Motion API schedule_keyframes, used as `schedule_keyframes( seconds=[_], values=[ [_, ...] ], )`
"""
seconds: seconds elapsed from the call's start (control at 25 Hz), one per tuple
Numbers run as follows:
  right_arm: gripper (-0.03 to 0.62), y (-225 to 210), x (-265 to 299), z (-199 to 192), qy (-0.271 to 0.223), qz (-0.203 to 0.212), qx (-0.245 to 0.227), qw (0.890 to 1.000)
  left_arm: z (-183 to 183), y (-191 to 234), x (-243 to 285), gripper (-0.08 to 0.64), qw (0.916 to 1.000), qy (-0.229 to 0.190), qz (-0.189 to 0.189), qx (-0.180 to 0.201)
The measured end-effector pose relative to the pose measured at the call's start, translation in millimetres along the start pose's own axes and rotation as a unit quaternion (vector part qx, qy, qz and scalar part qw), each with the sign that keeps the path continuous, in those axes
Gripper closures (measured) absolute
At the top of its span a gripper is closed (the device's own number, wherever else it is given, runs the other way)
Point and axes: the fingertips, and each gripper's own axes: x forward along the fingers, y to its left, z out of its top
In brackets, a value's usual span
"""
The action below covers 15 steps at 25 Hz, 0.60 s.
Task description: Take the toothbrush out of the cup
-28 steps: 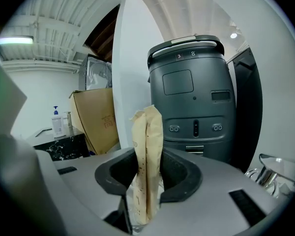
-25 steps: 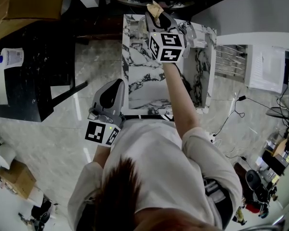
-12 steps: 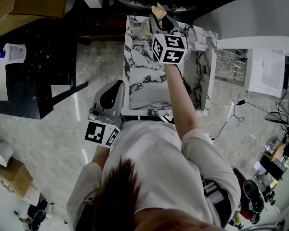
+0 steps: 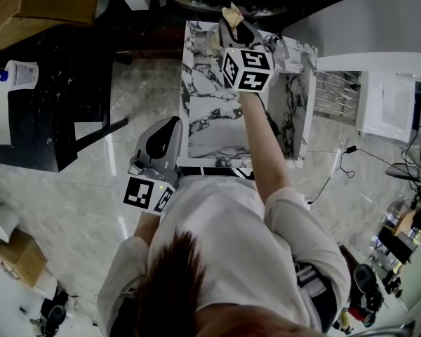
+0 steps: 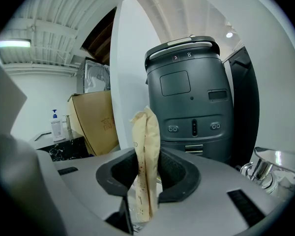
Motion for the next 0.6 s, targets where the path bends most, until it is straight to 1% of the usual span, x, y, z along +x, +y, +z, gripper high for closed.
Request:
schedule_keyframes(
  seconds=[0.6],
  values=[
    [0.489,2.6,-0.3,0.1,0.000,-0.007,-0.009,1.000,-0.2,2.2,-8.8,0.545,1.0000,-0.004,0.008,-0.002]
  ],
)
